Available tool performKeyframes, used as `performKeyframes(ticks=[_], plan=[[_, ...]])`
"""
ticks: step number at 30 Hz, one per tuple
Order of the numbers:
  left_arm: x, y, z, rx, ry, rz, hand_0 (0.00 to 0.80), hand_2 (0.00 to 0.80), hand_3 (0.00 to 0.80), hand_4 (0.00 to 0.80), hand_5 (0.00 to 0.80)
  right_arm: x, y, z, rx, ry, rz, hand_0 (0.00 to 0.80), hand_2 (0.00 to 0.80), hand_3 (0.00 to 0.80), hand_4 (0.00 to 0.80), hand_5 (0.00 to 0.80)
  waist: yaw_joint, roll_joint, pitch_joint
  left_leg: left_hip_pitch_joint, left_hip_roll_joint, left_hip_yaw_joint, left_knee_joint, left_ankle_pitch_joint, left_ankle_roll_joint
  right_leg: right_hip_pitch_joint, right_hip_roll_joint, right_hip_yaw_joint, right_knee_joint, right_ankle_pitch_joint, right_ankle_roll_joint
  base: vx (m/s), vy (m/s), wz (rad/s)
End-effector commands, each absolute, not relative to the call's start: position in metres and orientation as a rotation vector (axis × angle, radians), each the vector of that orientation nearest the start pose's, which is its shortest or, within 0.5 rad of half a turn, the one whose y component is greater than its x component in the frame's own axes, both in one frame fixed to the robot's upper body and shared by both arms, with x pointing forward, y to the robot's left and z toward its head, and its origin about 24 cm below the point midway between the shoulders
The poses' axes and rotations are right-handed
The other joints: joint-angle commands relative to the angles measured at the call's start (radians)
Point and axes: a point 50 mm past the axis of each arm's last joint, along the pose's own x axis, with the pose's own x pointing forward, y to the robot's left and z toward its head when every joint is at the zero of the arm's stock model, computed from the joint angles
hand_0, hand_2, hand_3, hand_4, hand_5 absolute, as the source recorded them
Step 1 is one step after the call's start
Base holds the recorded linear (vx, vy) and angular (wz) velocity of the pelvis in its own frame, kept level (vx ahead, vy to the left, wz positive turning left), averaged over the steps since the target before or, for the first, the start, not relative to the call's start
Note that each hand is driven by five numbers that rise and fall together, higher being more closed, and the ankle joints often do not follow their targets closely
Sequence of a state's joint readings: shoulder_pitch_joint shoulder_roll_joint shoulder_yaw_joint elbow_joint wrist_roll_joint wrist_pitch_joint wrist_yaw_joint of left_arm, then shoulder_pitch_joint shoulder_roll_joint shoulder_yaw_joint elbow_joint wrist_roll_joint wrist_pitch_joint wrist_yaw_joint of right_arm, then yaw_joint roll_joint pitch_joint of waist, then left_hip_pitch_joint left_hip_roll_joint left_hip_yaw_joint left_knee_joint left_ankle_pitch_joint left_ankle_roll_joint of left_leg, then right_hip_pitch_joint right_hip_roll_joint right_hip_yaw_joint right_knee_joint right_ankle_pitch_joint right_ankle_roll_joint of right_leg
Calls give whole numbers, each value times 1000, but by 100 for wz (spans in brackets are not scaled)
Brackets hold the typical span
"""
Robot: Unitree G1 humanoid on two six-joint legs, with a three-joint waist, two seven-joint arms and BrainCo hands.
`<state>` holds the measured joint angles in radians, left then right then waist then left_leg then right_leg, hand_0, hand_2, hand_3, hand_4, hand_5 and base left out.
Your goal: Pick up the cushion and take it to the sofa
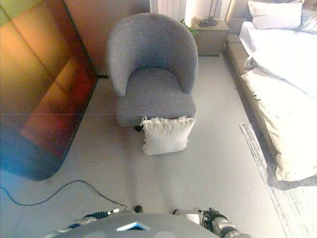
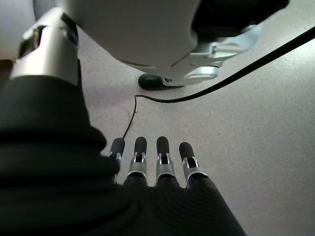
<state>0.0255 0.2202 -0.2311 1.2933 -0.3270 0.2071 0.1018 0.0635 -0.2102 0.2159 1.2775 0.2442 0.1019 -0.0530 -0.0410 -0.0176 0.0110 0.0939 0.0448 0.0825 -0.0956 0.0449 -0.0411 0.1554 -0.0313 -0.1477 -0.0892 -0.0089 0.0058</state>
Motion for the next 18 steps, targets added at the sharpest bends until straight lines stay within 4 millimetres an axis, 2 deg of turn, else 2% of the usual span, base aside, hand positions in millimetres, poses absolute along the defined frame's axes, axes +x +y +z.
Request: performKeyframes(ticks=[1,12,18], plan=[[54,219,-173,132,1518,233,0,0,0,0,0,52,-224,-172,-121,1442,-173,0,0,0,0,0,4,2,55,49,0,73,8,-134,26,-28,-54,10,2,-20,78,0,0,0],[55,222,-172,137,1524,231,0,0,0,0,0,51,-222,-173,-111,1448,-162,0,0,0,0,0,7,-7,58,55,3,72,8,-140,29,-23,-48,17,2,-22,76,8,-34,0],[45,217,-174,97,1582,227,0,0,0,0,0,51,-223,-173,-124,1454,-150,0,0,0,0,0,14,-5,50,57,14,61,8,-137,21,-16,-39,7,2,-32,69,24,-54,1]])
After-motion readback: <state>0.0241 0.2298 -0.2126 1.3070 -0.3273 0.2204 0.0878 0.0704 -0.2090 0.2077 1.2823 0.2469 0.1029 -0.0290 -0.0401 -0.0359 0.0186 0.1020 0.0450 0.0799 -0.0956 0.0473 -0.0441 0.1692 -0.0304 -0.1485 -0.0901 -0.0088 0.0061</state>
